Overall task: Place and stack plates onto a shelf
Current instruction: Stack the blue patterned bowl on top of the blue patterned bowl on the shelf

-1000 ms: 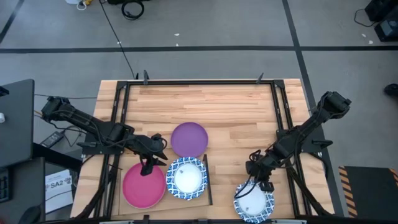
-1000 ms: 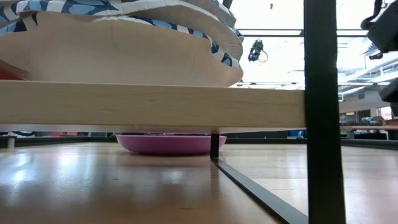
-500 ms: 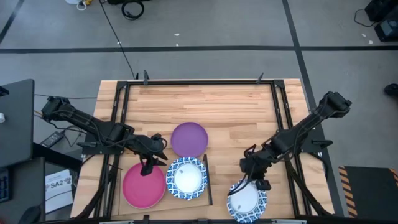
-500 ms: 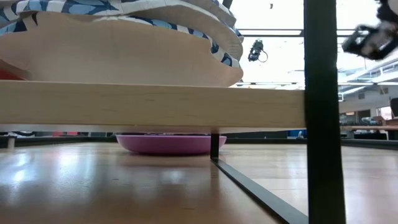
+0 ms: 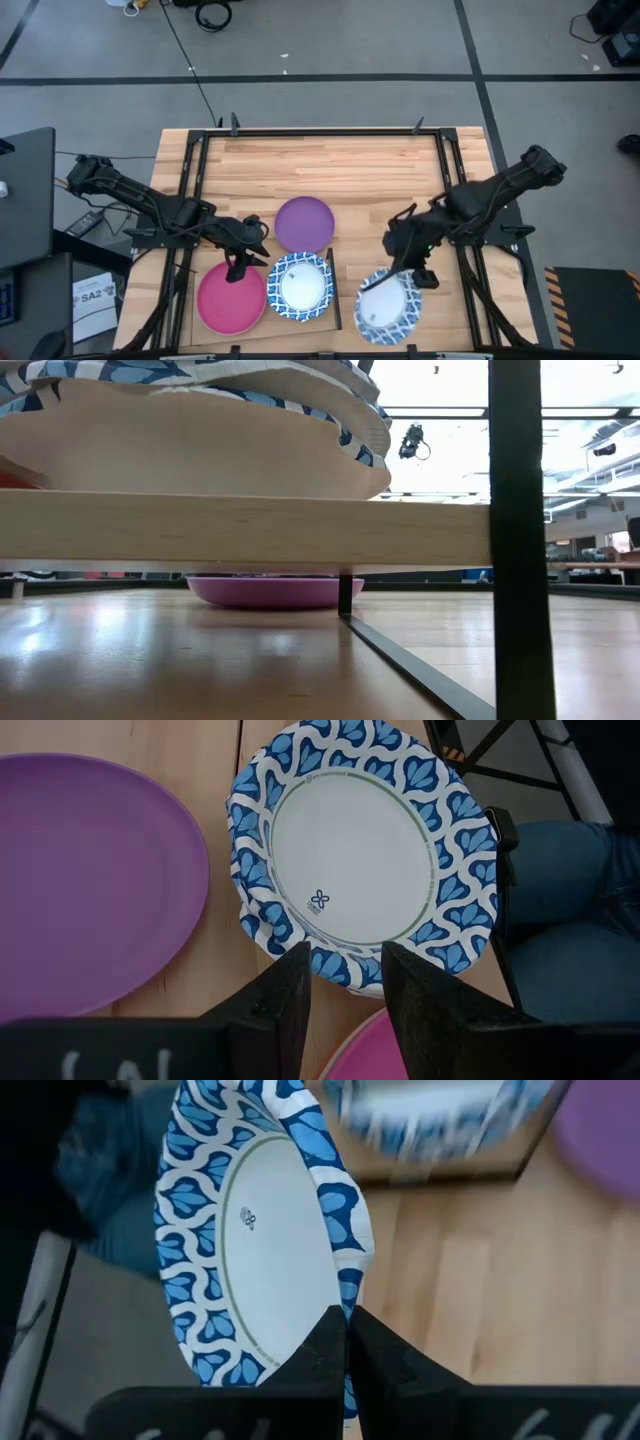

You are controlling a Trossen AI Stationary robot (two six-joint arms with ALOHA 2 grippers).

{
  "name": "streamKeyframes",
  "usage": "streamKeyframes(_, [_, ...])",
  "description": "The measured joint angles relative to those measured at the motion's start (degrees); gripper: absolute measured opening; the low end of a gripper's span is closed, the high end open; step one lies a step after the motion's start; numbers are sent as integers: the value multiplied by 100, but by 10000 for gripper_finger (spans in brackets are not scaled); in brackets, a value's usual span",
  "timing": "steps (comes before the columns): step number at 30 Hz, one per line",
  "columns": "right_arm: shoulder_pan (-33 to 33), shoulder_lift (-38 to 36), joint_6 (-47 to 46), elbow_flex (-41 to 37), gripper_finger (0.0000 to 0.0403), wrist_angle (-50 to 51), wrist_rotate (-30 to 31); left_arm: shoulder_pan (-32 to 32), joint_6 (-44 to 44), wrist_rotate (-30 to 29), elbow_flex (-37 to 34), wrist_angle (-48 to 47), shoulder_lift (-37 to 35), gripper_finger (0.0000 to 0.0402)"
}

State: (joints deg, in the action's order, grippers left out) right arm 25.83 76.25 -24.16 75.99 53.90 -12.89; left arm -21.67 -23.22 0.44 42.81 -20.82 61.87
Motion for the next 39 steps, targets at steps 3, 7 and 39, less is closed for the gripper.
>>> streamKeyframes(3, [-127,-2,198,484,10,22,224,1,0,0,0,0,0,130])
streamKeyframes(7, [-292,-3,356,1044,10,-10,612,0,0,0,0,0,0,130])
streamKeyframes(39, [-1936,1995,1092,1465,11,-3530,-1492,992,216,-194,0,-1711,0,130])
